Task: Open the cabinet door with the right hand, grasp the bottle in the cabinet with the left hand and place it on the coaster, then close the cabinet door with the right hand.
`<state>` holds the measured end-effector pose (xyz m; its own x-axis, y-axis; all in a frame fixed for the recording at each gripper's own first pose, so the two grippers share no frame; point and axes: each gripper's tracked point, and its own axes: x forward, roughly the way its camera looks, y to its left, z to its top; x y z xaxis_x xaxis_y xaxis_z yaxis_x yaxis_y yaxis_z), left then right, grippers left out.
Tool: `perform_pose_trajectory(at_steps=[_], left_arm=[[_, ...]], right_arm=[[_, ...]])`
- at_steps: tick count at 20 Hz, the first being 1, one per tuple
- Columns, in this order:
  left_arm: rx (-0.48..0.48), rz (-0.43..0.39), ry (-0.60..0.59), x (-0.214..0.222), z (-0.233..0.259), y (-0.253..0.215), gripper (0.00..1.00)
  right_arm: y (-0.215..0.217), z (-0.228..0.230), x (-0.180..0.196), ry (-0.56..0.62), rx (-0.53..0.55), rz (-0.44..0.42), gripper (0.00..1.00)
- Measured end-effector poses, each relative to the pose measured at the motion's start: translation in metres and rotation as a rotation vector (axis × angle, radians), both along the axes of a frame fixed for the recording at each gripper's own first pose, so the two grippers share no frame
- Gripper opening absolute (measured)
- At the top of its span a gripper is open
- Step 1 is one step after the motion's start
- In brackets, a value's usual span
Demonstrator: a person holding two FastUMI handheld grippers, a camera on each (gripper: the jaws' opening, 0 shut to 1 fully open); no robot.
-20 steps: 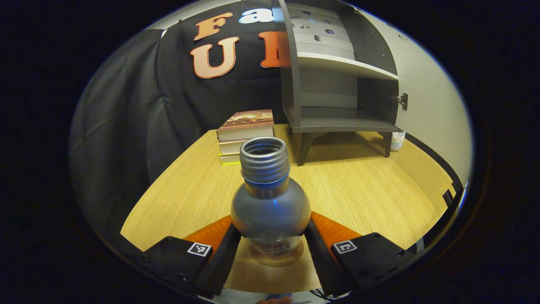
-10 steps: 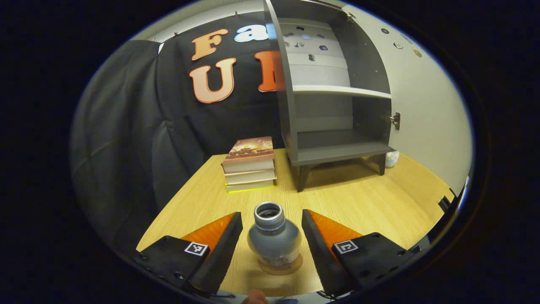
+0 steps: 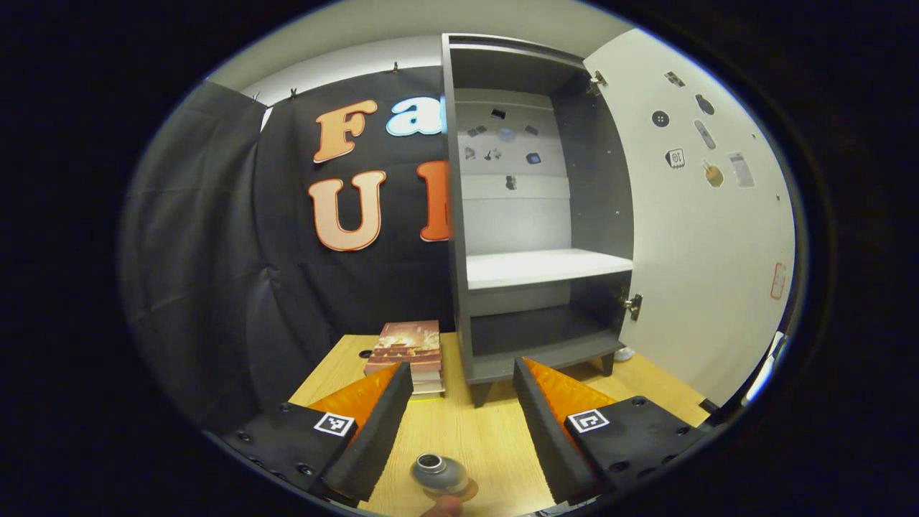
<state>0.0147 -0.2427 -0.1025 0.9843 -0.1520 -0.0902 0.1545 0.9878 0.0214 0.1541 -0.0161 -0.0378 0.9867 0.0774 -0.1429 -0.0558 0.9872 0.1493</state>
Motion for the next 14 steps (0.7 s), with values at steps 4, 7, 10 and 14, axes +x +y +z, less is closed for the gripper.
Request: perform_pose_trajectory(at_steps=[4,7,10,14], left_arm=[[-0.023,-0.003,-0.025,0.004,0.028,-0.007,0.93],[-0.039,-0.003,0.002,0.008,0.034,-0.011,0.92],[-0.031,0.002,0.002,0.013,0.039,-0.016,0.94],[-0.004,0.008,-0.01,0.019,0.042,-0.02,0.93]], right_arm=[[-0.046,0.033,0.001,-0.064,-0.028,-0.072,0.7],[-0.078,0.044,0.004,-0.087,-0.037,-0.112,0.7],[-0.104,0.04,0.014,-0.081,-0.059,-0.135,0.7],[-0.121,0.03,0.037,-0.058,-0.068,-0.127,0.7]])
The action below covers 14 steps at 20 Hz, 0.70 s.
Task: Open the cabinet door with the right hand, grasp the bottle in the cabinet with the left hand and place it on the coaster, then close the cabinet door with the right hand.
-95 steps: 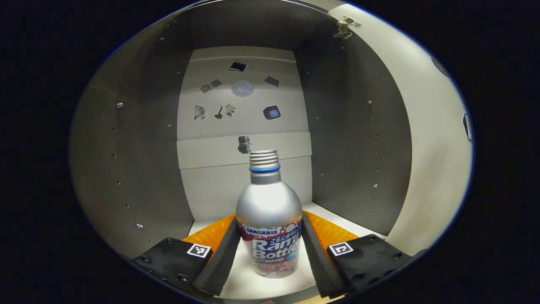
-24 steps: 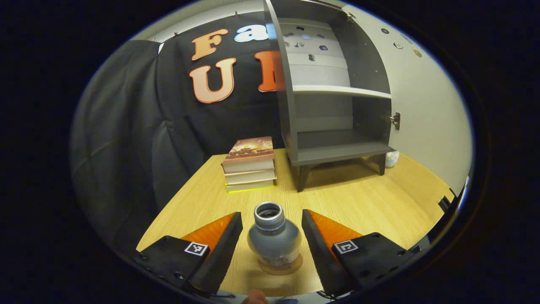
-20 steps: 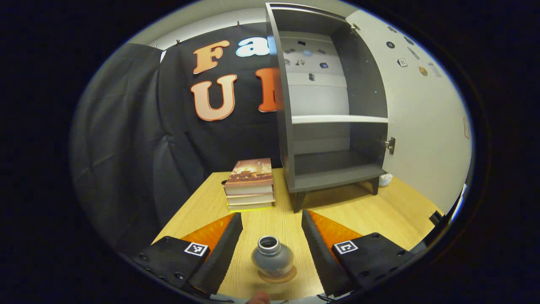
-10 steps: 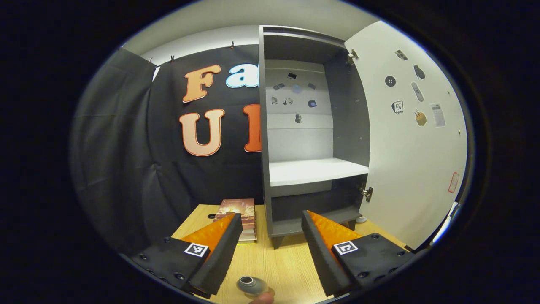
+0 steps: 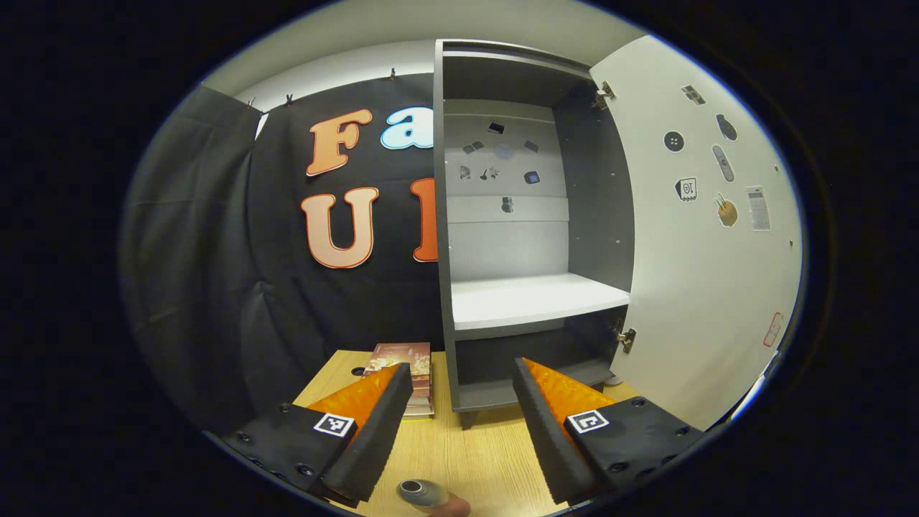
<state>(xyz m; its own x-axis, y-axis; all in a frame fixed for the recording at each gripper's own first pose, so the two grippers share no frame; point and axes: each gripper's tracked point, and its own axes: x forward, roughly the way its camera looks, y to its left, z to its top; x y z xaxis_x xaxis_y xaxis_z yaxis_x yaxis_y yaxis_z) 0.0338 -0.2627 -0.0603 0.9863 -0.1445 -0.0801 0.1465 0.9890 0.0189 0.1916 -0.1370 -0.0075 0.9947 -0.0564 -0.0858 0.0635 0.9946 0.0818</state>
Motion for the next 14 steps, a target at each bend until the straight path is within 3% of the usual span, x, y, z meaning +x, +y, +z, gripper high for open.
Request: perform_pose_trajectory(at_steps=[6,14], left_arm=[[0.017,0.012,0.005,0.002,0.0,0.003,0.93],[0.025,0.028,0.01,-0.012,-0.002,0.021,0.92]], right_arm=[[0.003,-0.01,0.009,0.023,-0.042,0.027,0.7],[0.051,-0.015,0.015,0.003,-0.025,0.12,0.7]])
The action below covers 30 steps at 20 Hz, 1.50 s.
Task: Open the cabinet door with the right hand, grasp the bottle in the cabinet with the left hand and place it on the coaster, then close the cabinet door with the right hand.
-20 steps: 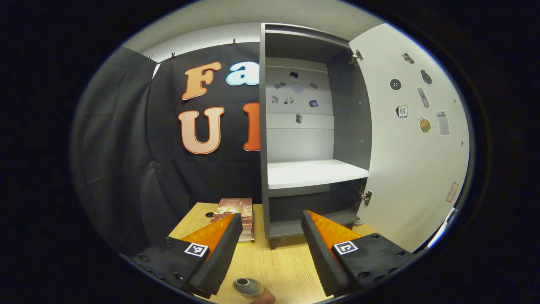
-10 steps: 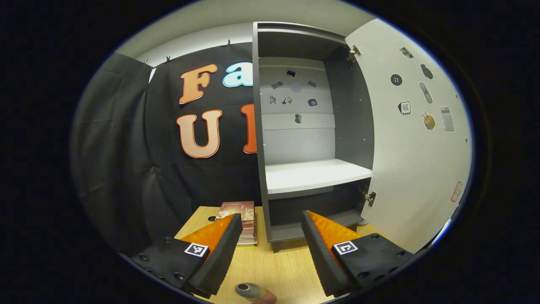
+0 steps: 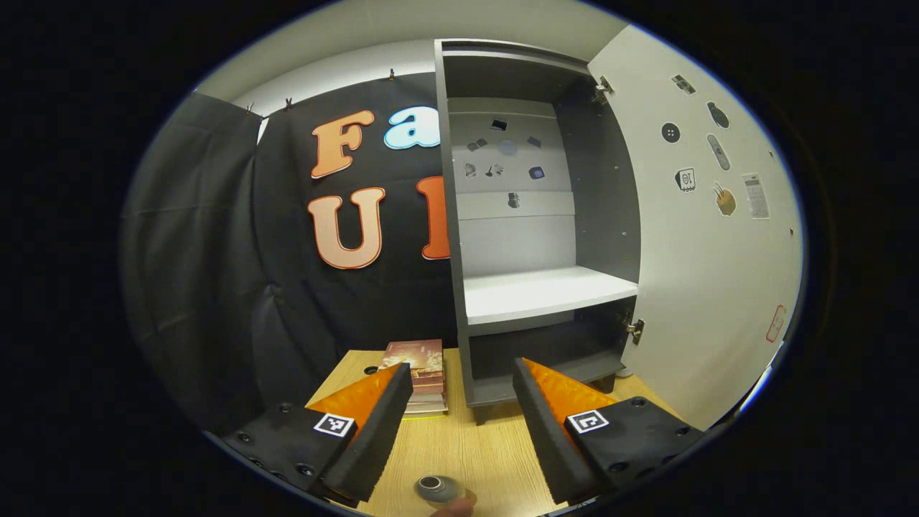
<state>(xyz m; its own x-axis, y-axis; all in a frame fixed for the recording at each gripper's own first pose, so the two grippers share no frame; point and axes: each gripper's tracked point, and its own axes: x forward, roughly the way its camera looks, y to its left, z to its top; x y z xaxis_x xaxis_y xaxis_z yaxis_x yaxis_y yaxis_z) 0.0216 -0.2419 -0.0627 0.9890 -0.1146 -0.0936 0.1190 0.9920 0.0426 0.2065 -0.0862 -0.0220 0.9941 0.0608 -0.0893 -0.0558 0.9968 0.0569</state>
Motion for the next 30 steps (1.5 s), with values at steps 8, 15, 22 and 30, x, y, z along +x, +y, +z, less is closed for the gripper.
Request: perform_pose_trajectory(at_steps=[8,15,22,30], left_arm=[[-0.011,0.07,0.018,-0.012,-0.007,0.046,0.91],[-0.049,0.154,0.022,-0.006,-0.008,0.095,0.93],[-0.064,0.199,0.008,0.007,-0.001,0.132,0.93],[-0.089,0.203,-0.003,0.041,0.002,0.146,0.93]], right_arm=[[0.088,-0.01,0.023,0.004,0.047,0.19,0.8],[0.156,-0.026,0.057,0.009,0.051,0.32,0.74],[0.19,-0.033,0.086,-0.019,-0.005,0.403,0.8],[0.21,-0.037,0.11,-0.043,0.018,0.378,0.88]])
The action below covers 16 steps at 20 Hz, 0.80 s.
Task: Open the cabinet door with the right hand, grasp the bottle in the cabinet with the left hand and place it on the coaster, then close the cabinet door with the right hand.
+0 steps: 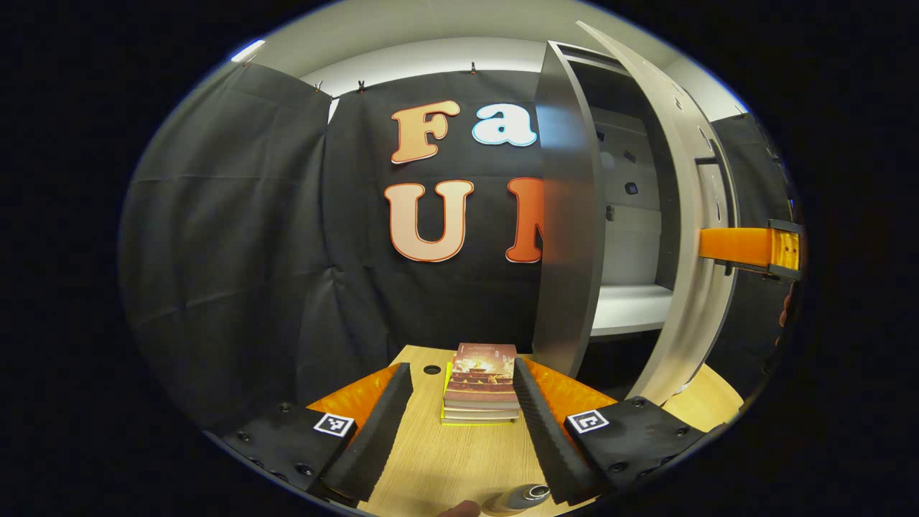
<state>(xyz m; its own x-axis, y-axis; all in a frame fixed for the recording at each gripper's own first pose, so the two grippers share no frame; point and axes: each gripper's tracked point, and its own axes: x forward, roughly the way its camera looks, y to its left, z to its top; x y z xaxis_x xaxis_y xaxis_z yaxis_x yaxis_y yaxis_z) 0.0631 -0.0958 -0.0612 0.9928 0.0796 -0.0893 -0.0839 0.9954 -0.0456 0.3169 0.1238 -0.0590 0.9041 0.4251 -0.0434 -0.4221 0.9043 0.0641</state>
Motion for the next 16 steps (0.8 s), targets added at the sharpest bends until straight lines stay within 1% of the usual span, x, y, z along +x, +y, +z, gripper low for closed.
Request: perform_pose_trajectory(at_steps=[1,2,7,11,16], left_arm=[[0.002,-0.003,0.001,0.006,-0.001,0.0,0.92],[0.004,-0.008,-0.001,0.014,-0.002,-0.001,0.93],[0.005,-0.031,0.005,0.047,-0.01,-0.005,0.92],[-0.002,-0.05,0.011,0.066,-0.017,-0.01,0.93],[0.002,-0.065,0.002,0.081,-0.017,-0.012,0.93]], right_arm=[[0.0,0.0,0.001,-0.014,-0.017,-0.017,0.89],[-0.001,0.0,0.002,-0.021,-0.028,-0.033,0.89],[0.0,0.0,0.004,-0.048,-0.034,-0.1,0.91],[0.001,-0.002,0.006,-0.045,-0.04,-0.129,0.93],[0.001,-0.005,0.006,-0.045,-0.034,-0.146,0.93]])
